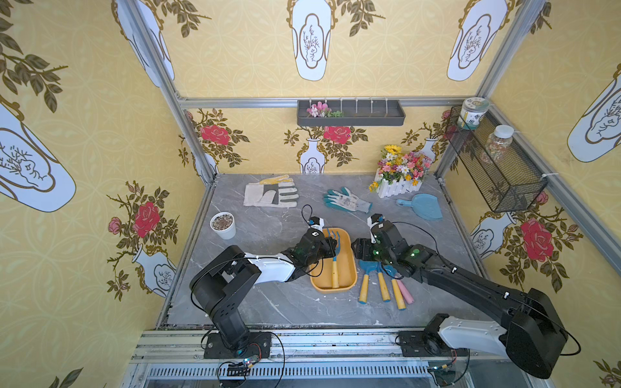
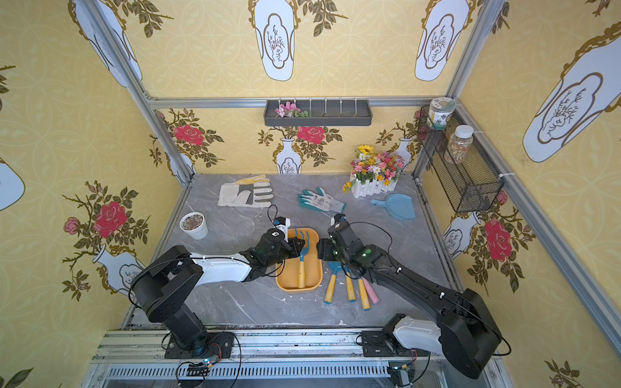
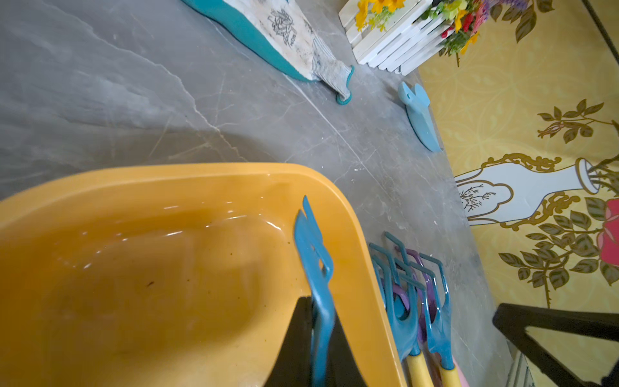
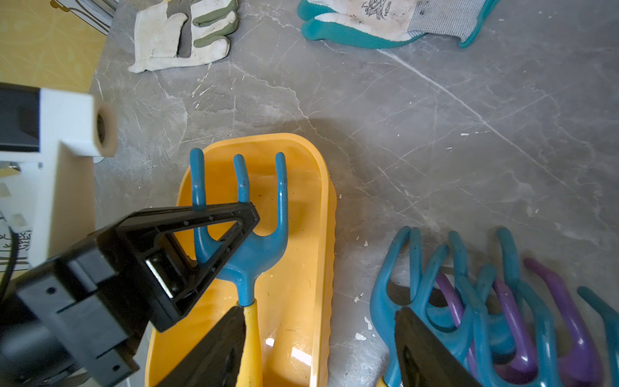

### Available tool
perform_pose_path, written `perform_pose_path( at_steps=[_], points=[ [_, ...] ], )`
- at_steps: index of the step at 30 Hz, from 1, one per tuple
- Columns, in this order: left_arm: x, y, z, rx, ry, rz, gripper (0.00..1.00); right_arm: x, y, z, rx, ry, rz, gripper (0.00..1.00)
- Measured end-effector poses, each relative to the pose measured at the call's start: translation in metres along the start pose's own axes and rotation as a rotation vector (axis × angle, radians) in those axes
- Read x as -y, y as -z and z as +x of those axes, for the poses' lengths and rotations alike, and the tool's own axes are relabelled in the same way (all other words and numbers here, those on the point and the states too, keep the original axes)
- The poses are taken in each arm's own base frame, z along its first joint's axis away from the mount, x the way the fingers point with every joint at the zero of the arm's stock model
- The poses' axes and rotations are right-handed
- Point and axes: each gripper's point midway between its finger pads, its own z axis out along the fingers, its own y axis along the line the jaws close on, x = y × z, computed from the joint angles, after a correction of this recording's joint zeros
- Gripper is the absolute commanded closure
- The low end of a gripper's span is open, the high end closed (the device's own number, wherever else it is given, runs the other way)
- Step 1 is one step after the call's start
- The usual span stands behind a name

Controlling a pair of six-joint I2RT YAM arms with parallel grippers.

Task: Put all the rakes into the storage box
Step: Place the rake in the storage box.

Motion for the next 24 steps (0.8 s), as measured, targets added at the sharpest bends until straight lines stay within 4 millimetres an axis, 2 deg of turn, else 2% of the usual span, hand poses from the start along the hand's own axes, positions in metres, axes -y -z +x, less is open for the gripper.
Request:
perform_pose_path(
  at_steps=[6,7,8,9,15,20,24],
  points=[
    [-0.001,-0.011,0.005,-0.030,-0.001,-0.004,1.00,0.004,-0.003,0.001,0.000,-0.002,0.021,0.27],
    [-0.002,-0.014,0.006,-0.037,-0.002,-0.008,0.96,0.005,-0.004,0.002,-0.003,-0.002,0.026,0.27],
    [-0.002,-0.016,0.006,-0.046,-0.001,-0.012,0.85,0.007,-0.005,0.003,-0.007,-0.002,0.033,0.27],
    [-0.003,-0.018,0.006,-0.050,0.000,-0.017,0.79,0.009,-0.006,0.004,-0.009,-0.002,0.042,0.27],
    [-0.005,-0.024,0.005,-0.077,0.000,-0.031,0.54,0.026,-0.012,0.020,-0.053,-0.032,0.113,0.28],
    [-0.002,-0.023,0.004,-0.088,-0.014,-0.027,0.50,0.038,-0.007,0.032,-0.104,-0.034,0.167,0.28],
    [0.002,-0.016,-0.002,-0.084,-0.027,-0.036,0.48,0.039,0.002,0.033,-0.134,-0.029,0.187,0.29]
  ],
)
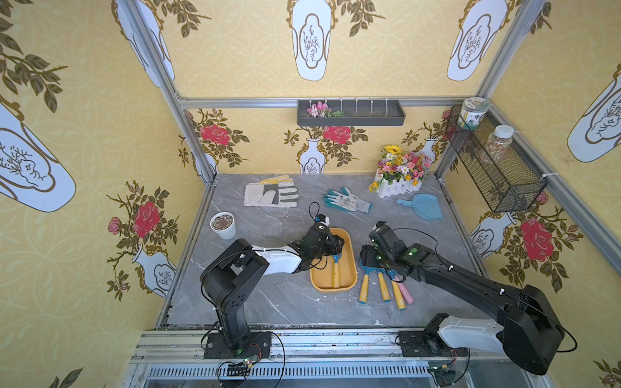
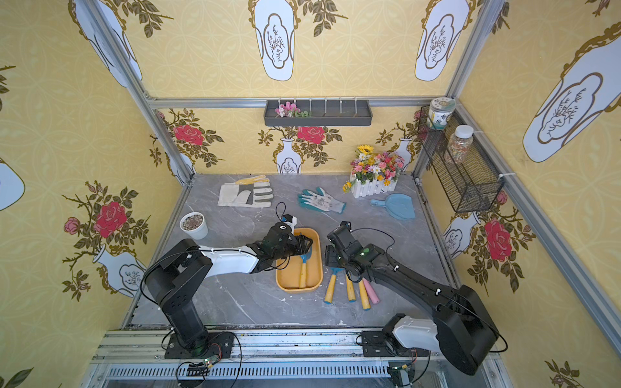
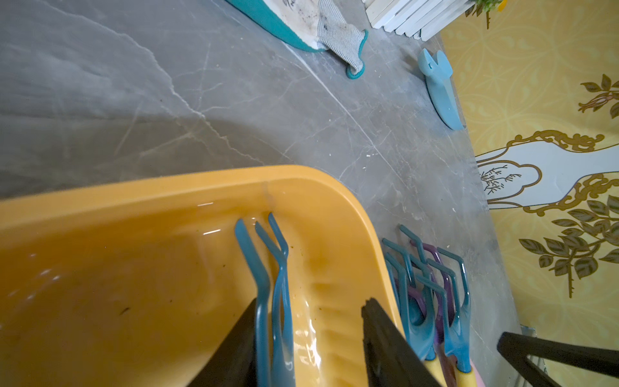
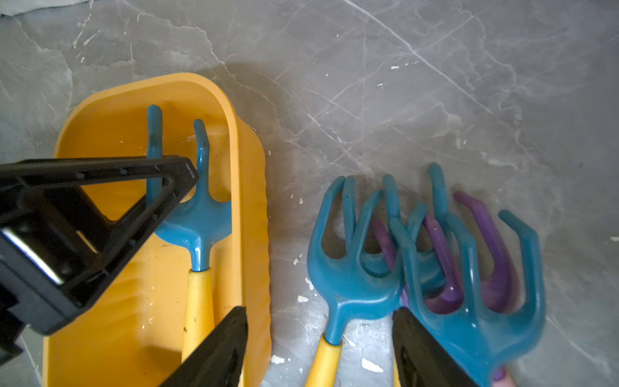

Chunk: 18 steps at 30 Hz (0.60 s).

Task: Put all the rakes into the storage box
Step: Place the rake in the storage box, then pick up the rake at the center of the board.

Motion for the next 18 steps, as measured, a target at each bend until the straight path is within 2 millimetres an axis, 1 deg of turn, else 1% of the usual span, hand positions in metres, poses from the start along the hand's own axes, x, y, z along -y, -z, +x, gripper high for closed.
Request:
perform_pose_path(
  at_steps=[4,7,8,10,13,18],
  points=[
    [0.007,0.015,-0.030,0.086,-0.022,-0.051,0.47,0.002,-0.001,0.012,-0.079,0.033,0.016,0.31],
    [0.005,0.025,-0.050,0.154,-0.032,-0.123,0.47,0.008,-0.006,0.025,-0.145,0.042,0.052,0.31],
    [0.003,0.028,-0.054,0.169,-0.037,-0.145,0.46,0.011,-0.007,0.029,-0.162,0.044,0.065,0.32],
    [-0.004,0.033,-0.059,0.193,-0.042,-0.190,0.46,0.014,-0.010,0.036,-0.198,0.046,0.078,0.36],
    [-0.010,0.037,-0.063,0.215,-0.052,-0.233,0.46,0.013,-0.015,0.045,-0.242,0.044,0.076,0.37],
    [-0.012,0.039,-0.067,0.226,-0.065,-0.256,0.46,0.008,-0.019,0.056,-0.304,0.048,0.046,0.43]
  ],
)
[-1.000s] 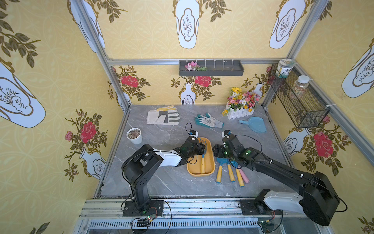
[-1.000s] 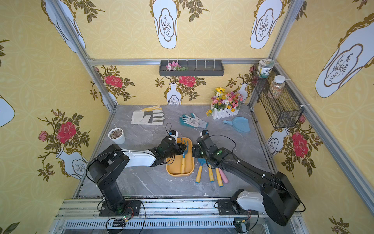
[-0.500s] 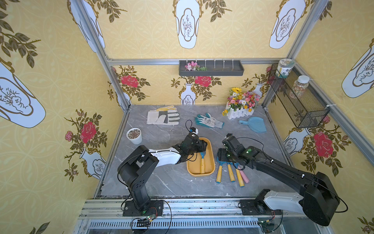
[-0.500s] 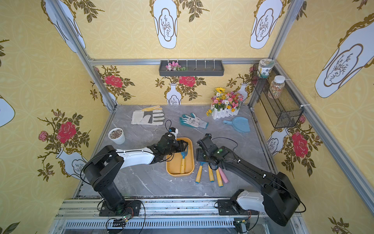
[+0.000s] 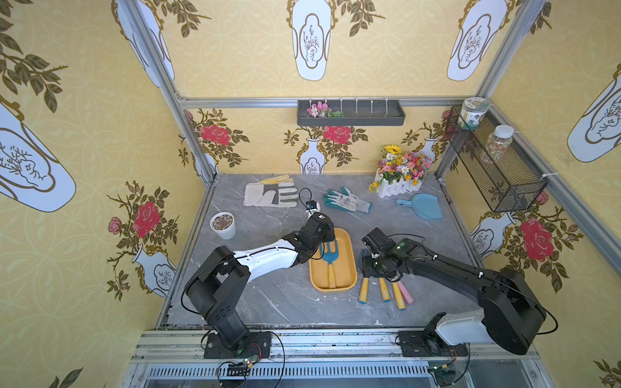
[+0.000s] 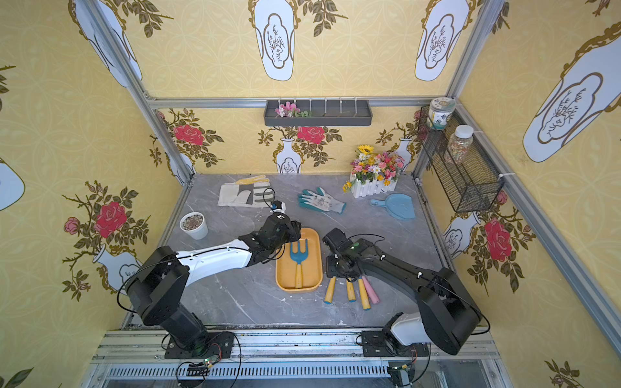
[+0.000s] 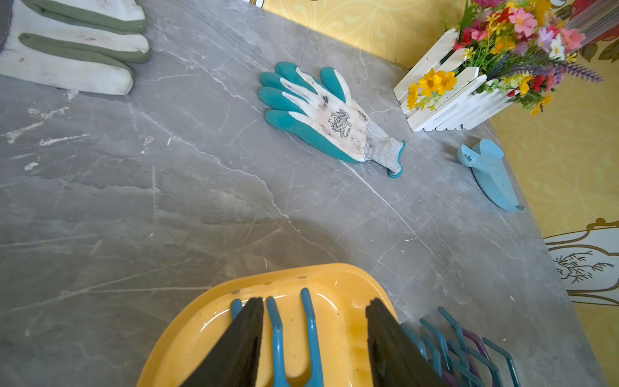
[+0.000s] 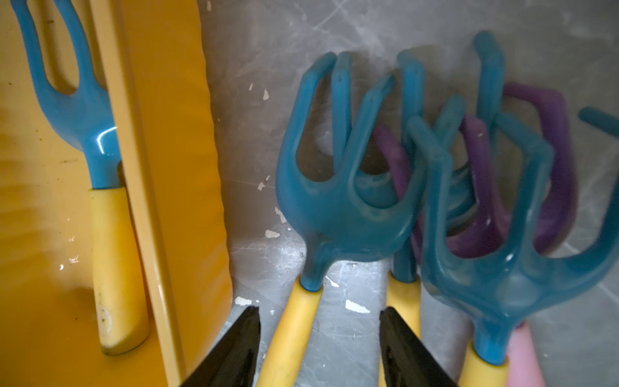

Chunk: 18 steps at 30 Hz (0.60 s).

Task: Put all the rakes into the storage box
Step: Pick up the rake at the center of the board.

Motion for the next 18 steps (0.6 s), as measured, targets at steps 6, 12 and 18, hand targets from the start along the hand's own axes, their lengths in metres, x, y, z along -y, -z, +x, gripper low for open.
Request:
perform_pose_path(
  at_steps=[6,12,18],
  points=[
    [-0.002,-0.001,0.001,-0.001,-0.009,-0.008,0.46,0.002,-0.012,0.017,-0.064,0.009,-0.011,0.49],
    [-0.002,-0.002,0.001,-0.001,-0.010,-0.012,0.46,0.003,-0.034,0.032,-0.126,0.029,-0.009,0.53],
    [-0.004,-0.002,0.003,-0.004,-0.011,-0.018,0.46,0.005,-0.041,0.034,-0.123,0.038,0.000,0.73]
  ],
)
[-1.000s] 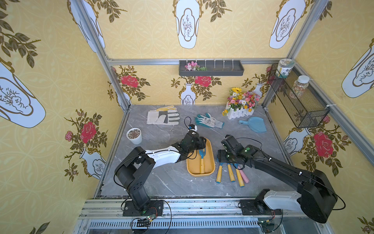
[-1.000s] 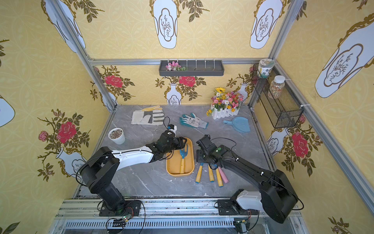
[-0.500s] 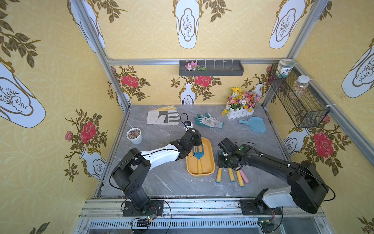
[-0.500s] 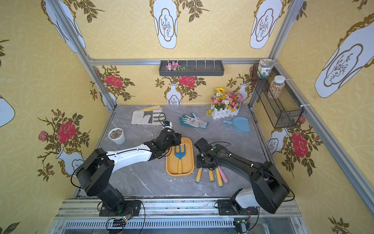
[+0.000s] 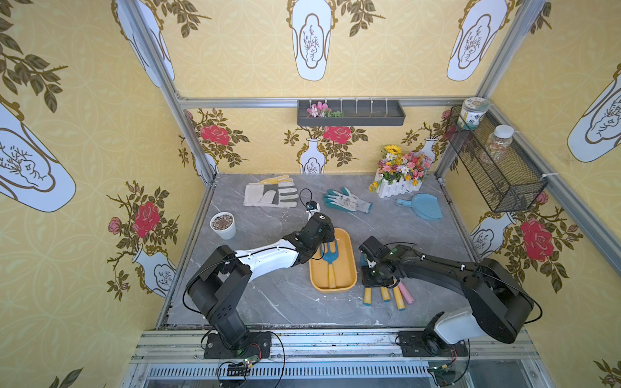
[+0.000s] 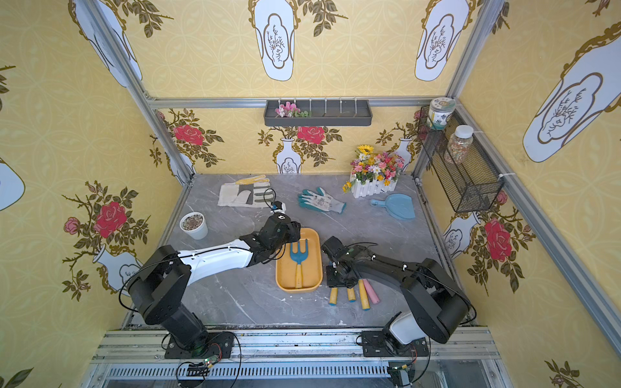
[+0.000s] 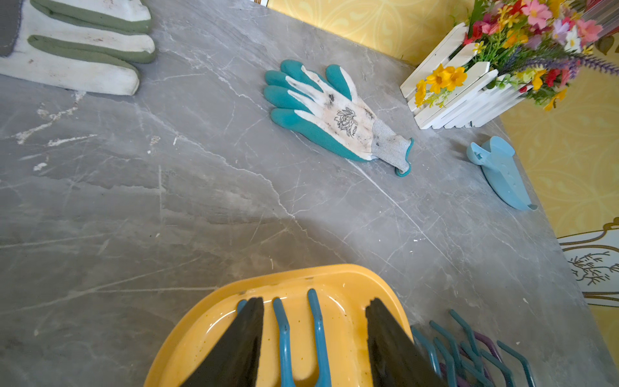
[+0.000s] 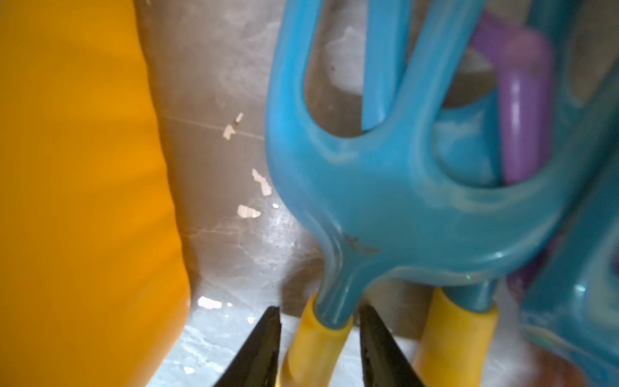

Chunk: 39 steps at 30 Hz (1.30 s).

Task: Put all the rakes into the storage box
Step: Pick up the rake at the center of the board.

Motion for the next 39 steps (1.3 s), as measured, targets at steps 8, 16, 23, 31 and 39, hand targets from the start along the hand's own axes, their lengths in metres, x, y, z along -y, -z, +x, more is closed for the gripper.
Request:
perform_pose_path(
  at_steps=[8,16,23,31,39],
  points=[
    [0.002,0.000,0.000,-0.002,0.000,0.012,0.46,-0.010,0.000,-0.011,0.036,0.004,-0.040,0.96],
    [0.019,-0.001,0.002,-0.011,-0.009,0.104,0.44,-0.020,0.039,-0.037,0.140,0.012,-0.053,0.96],
    [0.040,0.004,-0.004,-0.006,-0.011,0.218,0.39,-0.022,0.068,-0.058,0.231,0.011,-0.061,0.98],
    [0.067,0.026,-0.018,-0.023,0.034,0.458,0.37,-0.014,0.097,-0.087,0.352,-0.019,-0.074,0.99],
    [0.095,0.040,-0.008,-0.094,0.016,0.635,0.34,-0.040,0.113,-0.110,0.434,0.037,-0.205,0.99]
  ],
)
